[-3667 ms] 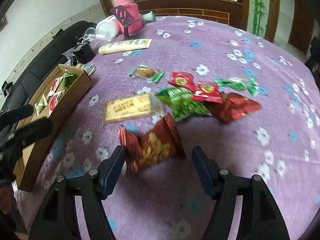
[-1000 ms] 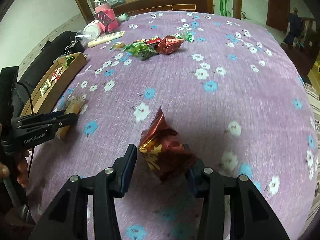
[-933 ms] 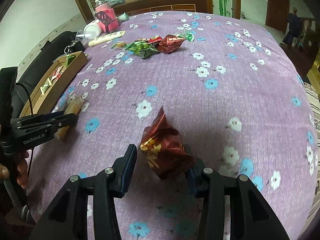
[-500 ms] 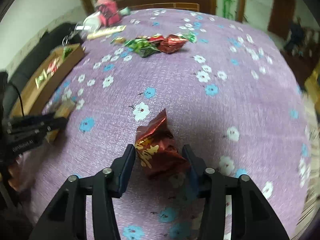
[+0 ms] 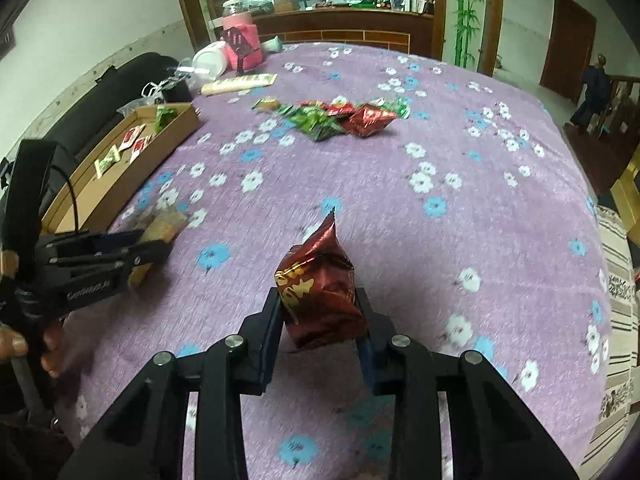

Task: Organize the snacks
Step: 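Carry the yellow cake packet and red candy bag over the tray and release both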

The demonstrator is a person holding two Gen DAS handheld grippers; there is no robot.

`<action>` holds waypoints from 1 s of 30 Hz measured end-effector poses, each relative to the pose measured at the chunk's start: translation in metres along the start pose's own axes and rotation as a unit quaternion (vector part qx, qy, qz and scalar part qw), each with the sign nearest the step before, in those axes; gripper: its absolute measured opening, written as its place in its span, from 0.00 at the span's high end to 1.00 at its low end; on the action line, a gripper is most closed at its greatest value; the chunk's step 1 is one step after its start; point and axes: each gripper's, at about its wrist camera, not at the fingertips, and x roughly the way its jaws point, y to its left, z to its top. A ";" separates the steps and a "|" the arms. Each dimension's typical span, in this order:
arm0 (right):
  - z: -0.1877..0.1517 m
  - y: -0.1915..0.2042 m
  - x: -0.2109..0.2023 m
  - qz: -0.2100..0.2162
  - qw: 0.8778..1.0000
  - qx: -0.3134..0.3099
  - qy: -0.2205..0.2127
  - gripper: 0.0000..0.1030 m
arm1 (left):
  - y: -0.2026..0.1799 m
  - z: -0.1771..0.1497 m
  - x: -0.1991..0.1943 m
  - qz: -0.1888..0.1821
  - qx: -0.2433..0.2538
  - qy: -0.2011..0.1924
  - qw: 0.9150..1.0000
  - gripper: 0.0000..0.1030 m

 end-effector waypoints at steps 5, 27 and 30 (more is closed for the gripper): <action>-0.009 0.002 -0.001 0.006 1.000 0.004 0.009 0.68 | -0.003 -0.007 -0.005 -0.001 0.000 -0.007 1.000 0.66; 0.018 0.051 0.005 0.046 0.998 -0.030 0.007 0.68 | 0.023 0.004 -0.045 -0.021 -0.024 -0.037 0.999 0.66; 0.027 0.065 0.007 0.054 0.998 -0.040 0.004 0.68 | 0.034 0.007 -0.052 -0.019 -0.031 -0.045 0.998 0.66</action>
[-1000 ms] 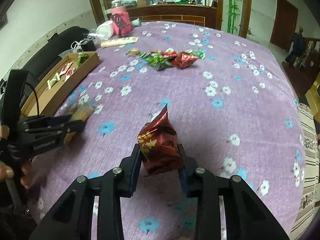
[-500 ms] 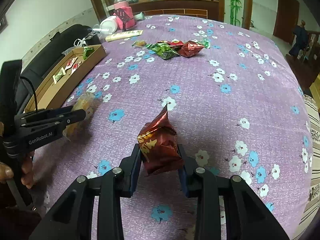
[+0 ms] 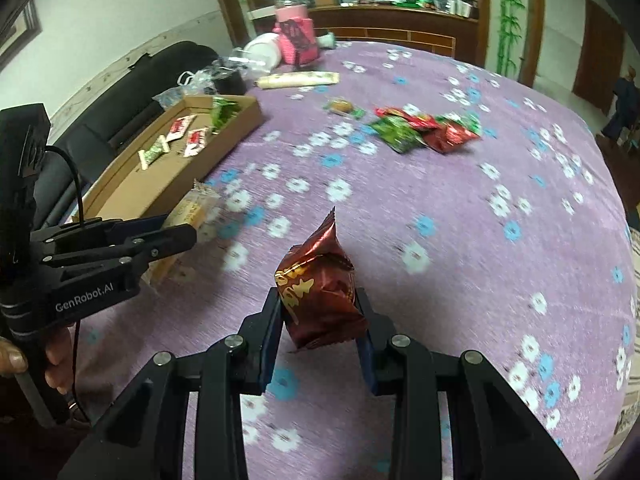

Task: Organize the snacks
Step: 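Carry the yellow cake packet and red candy bag over the tray and release both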

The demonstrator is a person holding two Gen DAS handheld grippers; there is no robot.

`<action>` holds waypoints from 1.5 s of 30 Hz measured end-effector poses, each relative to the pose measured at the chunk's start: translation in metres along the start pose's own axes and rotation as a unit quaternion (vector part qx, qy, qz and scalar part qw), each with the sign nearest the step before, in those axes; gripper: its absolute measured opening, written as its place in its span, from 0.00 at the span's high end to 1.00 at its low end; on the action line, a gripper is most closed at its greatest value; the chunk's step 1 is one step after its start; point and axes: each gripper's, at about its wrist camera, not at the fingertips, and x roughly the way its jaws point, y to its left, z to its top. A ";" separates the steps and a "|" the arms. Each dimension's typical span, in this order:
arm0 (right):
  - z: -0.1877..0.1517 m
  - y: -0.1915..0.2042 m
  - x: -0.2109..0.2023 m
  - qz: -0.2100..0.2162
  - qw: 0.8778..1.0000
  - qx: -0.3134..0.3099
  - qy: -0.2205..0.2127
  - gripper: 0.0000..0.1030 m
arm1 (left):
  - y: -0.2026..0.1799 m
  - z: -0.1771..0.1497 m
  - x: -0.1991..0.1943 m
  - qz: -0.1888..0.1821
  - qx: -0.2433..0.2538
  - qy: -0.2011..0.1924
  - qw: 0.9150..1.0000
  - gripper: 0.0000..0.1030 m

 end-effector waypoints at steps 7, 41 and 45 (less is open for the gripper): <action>0.033 0.041 0.013 0.031 0.999 -0.030 -0.010 0.68 | 0.043 0.018 -0.019 0.006 -0.042 -0.019 0.999 0.65; 0.130 0.165 0.137 0.062 0.993 -0.095 0.038 0.63 | 0.194 0.061 0.033 0.171 -0.133 0.038 0.975 0.57; 0.129 0.164 0.133 0.062 0.993 -0.095 0.039 0.58 | 0.187 0.059 0.027 0.181 -0.123 0.029 0.975 0.42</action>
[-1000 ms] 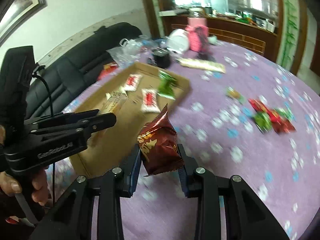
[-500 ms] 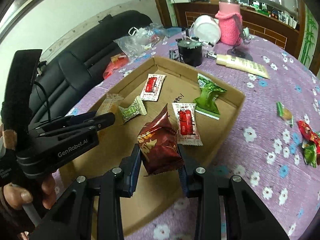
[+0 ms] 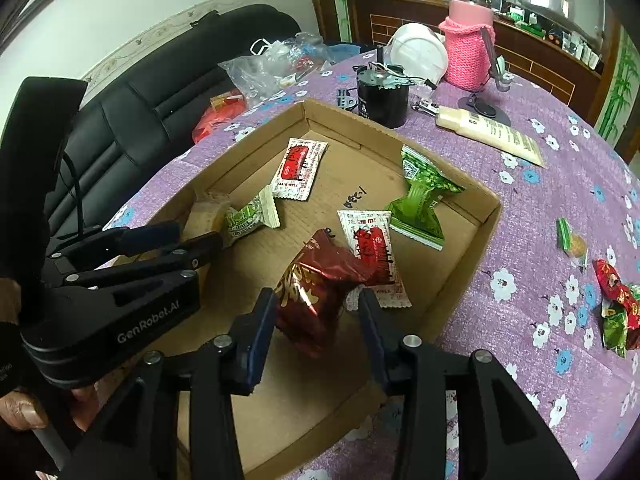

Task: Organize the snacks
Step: 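Carry the yellow cake packet and red candy bag over the tray and release both, then move both grippers back to the snack pile and grasp another red candy bag with the right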

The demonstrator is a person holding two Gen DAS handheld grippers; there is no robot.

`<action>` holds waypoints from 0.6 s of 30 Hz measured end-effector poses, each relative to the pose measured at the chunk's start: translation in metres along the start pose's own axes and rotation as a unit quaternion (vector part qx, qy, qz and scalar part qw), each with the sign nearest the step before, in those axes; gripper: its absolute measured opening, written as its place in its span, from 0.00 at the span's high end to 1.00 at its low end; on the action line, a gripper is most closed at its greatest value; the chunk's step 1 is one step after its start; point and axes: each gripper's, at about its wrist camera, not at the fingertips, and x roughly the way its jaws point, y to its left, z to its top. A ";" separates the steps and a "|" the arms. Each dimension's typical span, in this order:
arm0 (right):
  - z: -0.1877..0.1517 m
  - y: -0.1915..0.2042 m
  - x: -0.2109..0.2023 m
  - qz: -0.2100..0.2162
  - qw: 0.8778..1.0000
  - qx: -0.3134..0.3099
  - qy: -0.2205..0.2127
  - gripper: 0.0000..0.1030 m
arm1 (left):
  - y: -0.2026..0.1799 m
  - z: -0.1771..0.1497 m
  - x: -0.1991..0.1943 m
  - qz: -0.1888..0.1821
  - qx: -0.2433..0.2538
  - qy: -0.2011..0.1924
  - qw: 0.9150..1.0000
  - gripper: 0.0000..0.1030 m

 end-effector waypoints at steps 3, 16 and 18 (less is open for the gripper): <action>-0.003 -0.002 -0.004 -0.002 1.000 0.002 0.001 0.57 | -0.003 -0.004 -0.008 0.005 0.004 -0.010 1.000 0.36; -0.030 -0.014 -0.039 -0.004 1.000 0.015 -0.011 0.46 | -0.024 -0.024 -0.045 0.008 0.022 -0.054 0.998 0.30; -0.036 -0.017 -0.045 -0.002 1.000 0.017 -0.013 0.46 | -0.030 -0.026 -0.050 0.007 0.024 -0.057 0.998 0.30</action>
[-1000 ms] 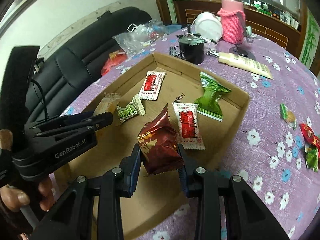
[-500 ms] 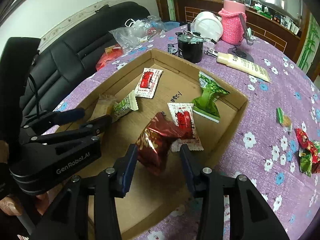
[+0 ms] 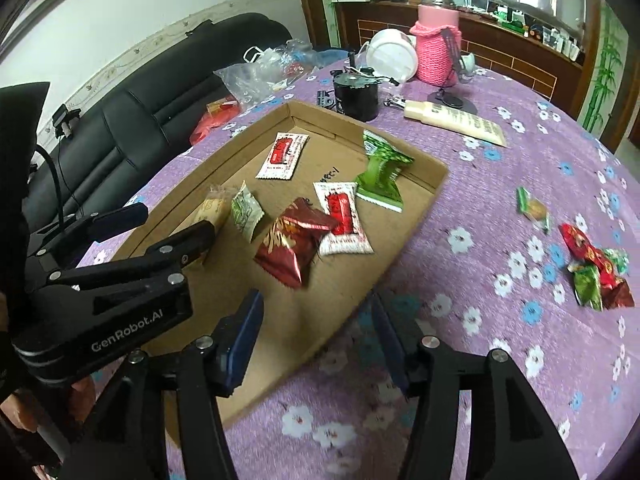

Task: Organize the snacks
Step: 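Move both grippers back to the snack pile and grasp another red candy bag with the right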

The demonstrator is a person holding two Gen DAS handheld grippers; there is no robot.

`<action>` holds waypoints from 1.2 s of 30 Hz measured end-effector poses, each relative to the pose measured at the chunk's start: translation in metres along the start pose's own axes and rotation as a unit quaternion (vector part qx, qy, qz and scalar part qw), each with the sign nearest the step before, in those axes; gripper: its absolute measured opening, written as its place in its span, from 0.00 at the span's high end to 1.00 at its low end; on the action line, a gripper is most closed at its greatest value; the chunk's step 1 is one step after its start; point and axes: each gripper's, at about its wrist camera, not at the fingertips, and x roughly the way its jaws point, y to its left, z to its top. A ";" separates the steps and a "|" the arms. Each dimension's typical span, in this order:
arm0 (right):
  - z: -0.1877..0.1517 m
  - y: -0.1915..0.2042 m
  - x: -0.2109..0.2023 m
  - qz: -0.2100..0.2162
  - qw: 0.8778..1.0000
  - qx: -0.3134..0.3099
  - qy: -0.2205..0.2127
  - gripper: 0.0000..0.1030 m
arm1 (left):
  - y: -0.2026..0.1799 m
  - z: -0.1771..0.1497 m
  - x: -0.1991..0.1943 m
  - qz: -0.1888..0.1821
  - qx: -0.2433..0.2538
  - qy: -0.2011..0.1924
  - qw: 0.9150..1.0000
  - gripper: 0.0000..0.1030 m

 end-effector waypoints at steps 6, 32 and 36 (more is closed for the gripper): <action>-0.023 -0.021 -0.024 0.004 1.000 0.016 -0.005 0.42 | -0.032 -0.011 -0.019 -0.028 0.003 -0.008 1.000 0.29; -0.066 -0.272 -0.082 -0.064 0.977 0.191 -0.069 0.38 | -0.212 -0.033 -0.005 -0.097 0.110 0.066 0.987 0.28; -0.031 -0.295 -0.060 -0.044 0.977 0.195 -0.075 0.38 | -0.213 -0.029 0.000 -0.096 0.099 0.075 0.988 0.28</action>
